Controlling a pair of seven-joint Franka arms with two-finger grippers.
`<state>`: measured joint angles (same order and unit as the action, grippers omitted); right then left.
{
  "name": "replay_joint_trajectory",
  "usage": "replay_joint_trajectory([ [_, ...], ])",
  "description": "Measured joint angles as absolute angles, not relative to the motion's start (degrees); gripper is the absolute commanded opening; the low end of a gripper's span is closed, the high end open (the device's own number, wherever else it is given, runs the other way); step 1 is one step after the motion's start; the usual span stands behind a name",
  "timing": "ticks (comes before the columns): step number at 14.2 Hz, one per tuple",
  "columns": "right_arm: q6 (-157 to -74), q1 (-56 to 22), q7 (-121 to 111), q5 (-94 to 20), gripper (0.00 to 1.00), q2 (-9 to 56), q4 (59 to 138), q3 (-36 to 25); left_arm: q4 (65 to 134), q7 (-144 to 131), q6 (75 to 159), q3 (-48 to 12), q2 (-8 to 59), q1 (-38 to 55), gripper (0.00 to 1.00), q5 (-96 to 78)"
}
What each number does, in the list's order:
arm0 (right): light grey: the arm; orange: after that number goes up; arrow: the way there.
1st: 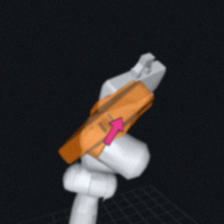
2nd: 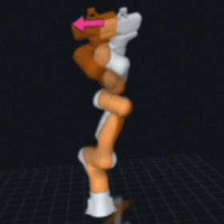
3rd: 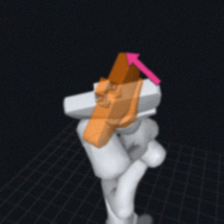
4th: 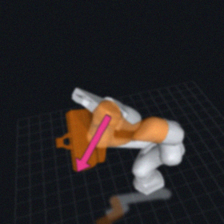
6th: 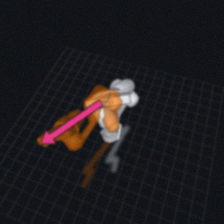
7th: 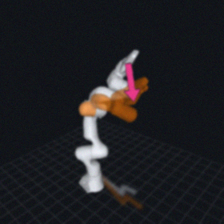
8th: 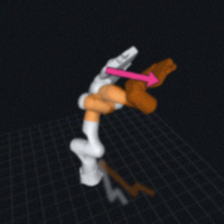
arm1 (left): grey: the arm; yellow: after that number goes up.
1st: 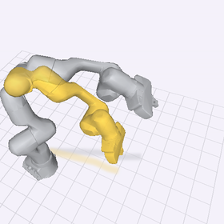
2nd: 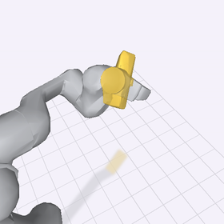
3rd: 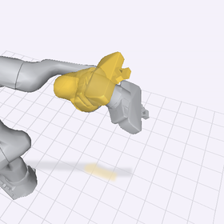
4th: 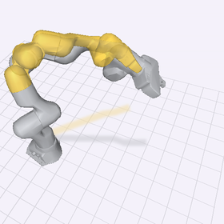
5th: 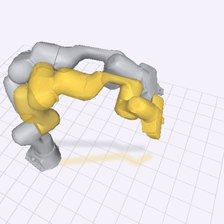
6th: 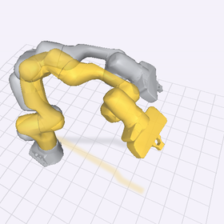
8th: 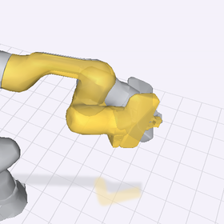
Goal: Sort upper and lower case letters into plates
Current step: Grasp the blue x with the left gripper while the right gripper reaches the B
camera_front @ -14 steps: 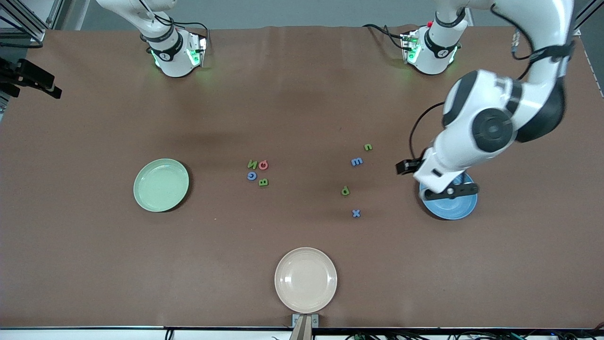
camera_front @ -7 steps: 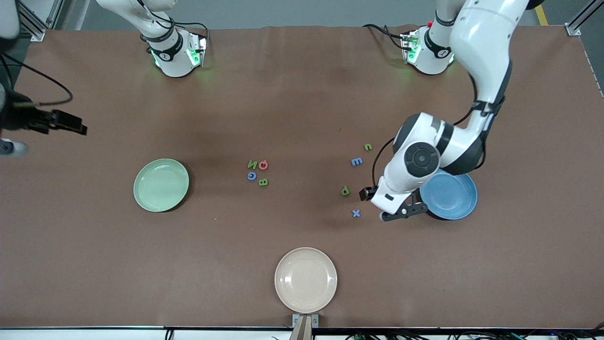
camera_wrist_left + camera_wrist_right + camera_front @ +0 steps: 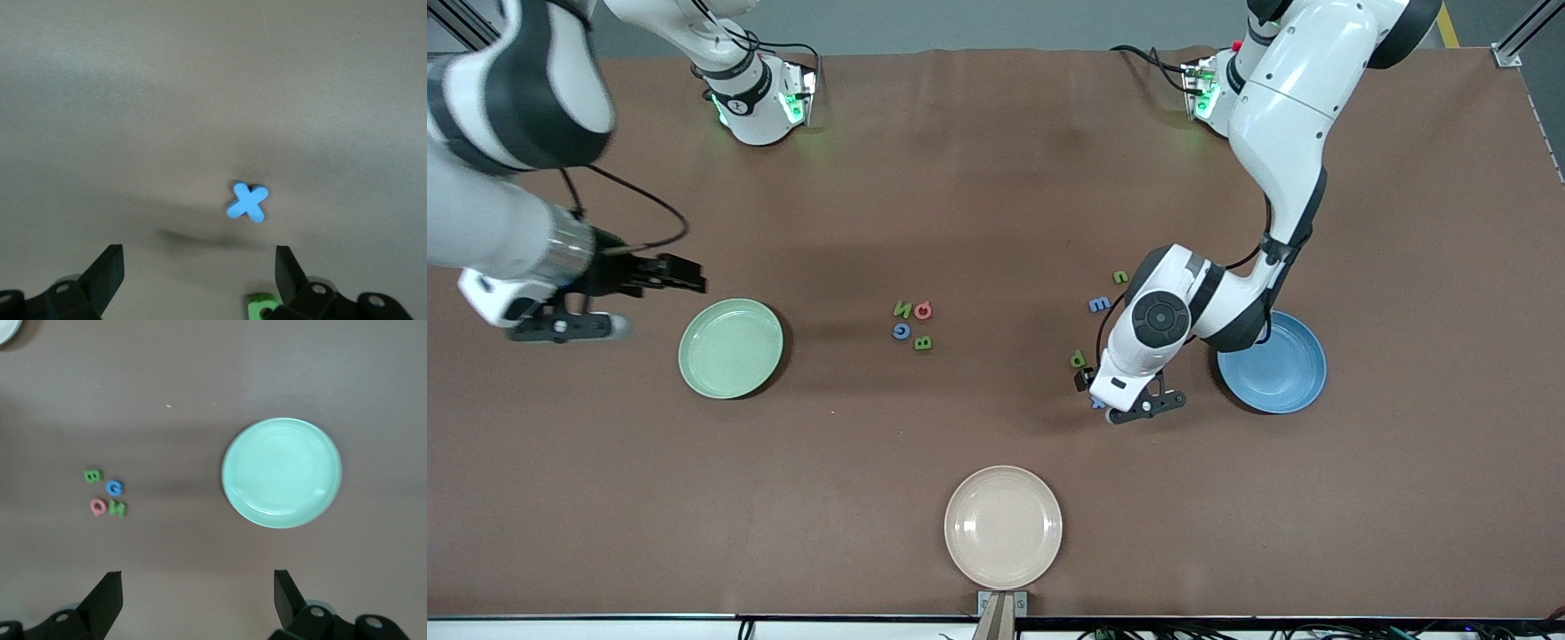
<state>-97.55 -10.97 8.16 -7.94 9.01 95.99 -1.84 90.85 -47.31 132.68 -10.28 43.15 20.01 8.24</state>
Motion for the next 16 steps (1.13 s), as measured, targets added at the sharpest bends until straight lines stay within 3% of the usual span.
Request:
replay_joint_trajectory([
  [10,-128.7,-30.6,28.7,-8.0,1.0,19.6,108.9,-1.6,84.5,-47.3,133.0,-10.1,48.9,20.7,0.99,10.4],
  [12,-132.8,-32.7,31.2,-7.9,0.96,22.0,110.3,-1.7,84.0,-47.3,134.3,-10.1,49.6,20.8,0.95,10.4],
  [16,-139.4,-35.4,33.2,-7.9,0.85,26.8,110.5,-1.7,83.9,-47.3,135.9,-10.1,50.1,20.9,0.74,10.4],
])
